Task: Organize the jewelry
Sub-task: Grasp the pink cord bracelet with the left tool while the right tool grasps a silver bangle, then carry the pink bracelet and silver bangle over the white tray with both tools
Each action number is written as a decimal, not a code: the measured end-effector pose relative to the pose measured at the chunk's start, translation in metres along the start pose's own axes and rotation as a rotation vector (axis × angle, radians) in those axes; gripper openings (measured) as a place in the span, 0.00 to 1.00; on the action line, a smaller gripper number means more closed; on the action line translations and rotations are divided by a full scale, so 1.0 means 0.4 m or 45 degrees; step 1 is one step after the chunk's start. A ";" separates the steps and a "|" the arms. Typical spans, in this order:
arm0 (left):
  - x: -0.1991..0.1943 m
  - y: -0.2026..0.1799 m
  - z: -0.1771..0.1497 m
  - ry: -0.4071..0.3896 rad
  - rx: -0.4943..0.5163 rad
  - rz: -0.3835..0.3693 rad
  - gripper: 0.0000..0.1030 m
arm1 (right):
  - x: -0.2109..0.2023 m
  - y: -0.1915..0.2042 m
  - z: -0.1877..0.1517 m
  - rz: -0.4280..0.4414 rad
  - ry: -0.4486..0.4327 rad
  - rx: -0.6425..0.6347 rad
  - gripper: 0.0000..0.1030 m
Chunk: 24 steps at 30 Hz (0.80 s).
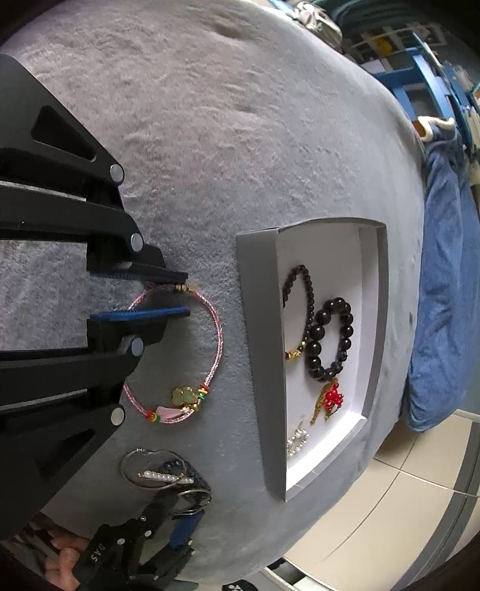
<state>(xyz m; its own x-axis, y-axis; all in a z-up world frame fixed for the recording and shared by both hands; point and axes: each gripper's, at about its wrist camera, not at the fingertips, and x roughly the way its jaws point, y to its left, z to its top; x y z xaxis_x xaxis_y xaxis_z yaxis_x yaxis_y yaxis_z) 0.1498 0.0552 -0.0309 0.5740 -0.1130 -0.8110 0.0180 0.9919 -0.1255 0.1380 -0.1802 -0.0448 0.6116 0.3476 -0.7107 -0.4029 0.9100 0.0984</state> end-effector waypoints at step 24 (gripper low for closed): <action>-0.133 -0.013 0.040 -0.347 -0.009 -0.131 0.05 | -0.077 -0.038 0.041 0.062 -0.172 0.103 0.44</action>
<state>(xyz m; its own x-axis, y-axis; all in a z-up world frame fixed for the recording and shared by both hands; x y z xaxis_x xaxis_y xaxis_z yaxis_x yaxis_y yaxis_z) 0.1323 0.0571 0.0222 0.7685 -0.1923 -0.6103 0.0823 0.9756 -0.2038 0.1367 -0.2011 -0.0130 0.6806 0.4141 -0.6044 -0.3817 0.9046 0.1899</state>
